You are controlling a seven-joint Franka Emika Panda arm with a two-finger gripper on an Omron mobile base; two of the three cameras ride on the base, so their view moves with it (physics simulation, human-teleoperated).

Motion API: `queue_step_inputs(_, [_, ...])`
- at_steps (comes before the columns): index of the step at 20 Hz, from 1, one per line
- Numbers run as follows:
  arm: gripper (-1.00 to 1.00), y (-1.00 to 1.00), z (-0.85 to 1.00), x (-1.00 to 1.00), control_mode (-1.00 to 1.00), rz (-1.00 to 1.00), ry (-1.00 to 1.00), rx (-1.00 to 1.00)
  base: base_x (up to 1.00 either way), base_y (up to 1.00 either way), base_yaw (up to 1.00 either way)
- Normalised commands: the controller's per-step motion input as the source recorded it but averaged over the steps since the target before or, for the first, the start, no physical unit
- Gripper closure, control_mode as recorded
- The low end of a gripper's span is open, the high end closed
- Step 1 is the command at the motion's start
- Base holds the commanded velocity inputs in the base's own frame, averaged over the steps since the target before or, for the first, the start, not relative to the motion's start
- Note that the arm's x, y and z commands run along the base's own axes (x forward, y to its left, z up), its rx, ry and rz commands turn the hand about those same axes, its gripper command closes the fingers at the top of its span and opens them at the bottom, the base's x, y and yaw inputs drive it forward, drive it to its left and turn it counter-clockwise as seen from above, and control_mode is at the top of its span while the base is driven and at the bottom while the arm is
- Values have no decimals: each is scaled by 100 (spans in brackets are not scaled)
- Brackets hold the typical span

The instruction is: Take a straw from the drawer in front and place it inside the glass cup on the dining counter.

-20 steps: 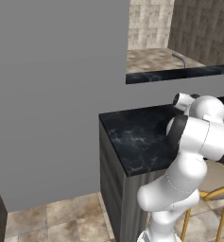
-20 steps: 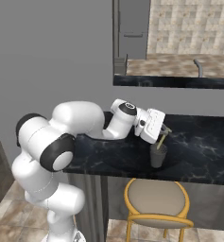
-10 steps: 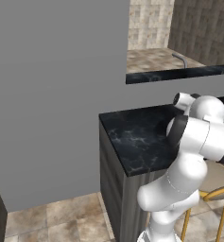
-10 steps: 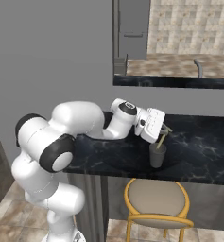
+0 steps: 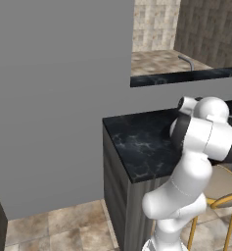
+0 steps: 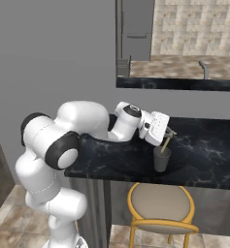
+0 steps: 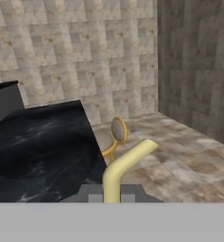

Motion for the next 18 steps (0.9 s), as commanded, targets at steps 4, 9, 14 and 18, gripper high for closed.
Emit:
queue_step_inputs(4, [100,0,-29,0,-100,0,6,0,0,0,0])
queue_step_inputs(9, [100,0,-29,7,-100,0,6,0,0,0,0])
queue_step_inputs(14, [100,0,-22,9,-100,0,4,0,0,0,0])
queue_step_inputs(18, [100,0,-19,8,-100,0,2,0,0,0,0])
